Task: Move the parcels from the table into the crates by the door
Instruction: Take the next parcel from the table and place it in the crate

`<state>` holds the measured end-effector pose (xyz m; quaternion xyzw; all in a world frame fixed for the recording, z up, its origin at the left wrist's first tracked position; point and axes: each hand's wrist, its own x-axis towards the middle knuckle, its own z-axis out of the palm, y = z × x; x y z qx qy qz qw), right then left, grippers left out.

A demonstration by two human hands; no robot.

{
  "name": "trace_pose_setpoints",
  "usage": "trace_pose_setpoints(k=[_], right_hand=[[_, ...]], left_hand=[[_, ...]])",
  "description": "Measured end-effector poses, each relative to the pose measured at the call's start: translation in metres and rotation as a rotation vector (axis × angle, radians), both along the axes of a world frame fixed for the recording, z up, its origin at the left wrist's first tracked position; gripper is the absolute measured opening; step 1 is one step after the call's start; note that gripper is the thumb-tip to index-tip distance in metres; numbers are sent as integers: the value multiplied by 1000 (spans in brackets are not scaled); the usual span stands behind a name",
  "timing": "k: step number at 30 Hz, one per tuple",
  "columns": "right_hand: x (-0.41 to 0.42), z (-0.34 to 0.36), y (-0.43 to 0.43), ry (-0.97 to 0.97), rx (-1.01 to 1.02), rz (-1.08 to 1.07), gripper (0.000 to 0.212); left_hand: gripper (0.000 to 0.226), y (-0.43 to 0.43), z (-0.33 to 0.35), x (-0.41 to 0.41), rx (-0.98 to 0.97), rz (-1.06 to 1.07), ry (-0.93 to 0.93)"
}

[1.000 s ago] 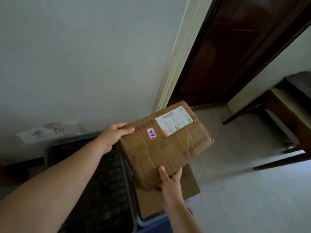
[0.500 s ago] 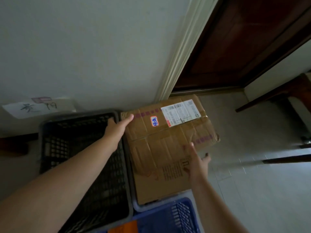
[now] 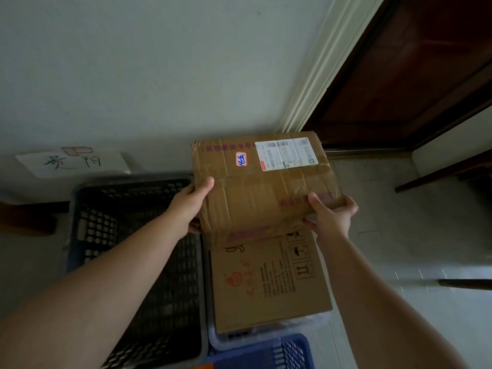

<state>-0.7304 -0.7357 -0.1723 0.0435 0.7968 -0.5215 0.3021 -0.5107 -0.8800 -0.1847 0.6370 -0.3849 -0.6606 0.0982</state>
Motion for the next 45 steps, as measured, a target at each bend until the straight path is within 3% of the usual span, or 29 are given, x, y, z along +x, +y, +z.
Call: trace_pose_setpoints(k=[7, 12, 17, 21, 30, 36, 45], right_hand=[[2, -2, -24, -28, 33, -31, 83], [1, 0, -23, -38, 35, -24, 84], [19, 15, -16, -119, 71, -71, 108], [46, 50, -1, -151, 128, -126, 117], [124, 178, 31, -132, 72, -154, 96], [187, 259, 32, -111, -31, -89, 66], [267, 351, 98, 26, -147, 109, 63]], left_hand=[[57, -33, -8, -7, -146, 59, -33], [64, -34, -7, -8, -118, 24, -26], [87, -28, 7, 3, -144, -13, -96], [86, -14, 42, 21, -173, -33, -115], [79, 26, 186, 64, -198, -129, 21], [67, 50, 285, 98, -380, -175, 79], [69, 140, 372, 198, -582, -82, 67]])
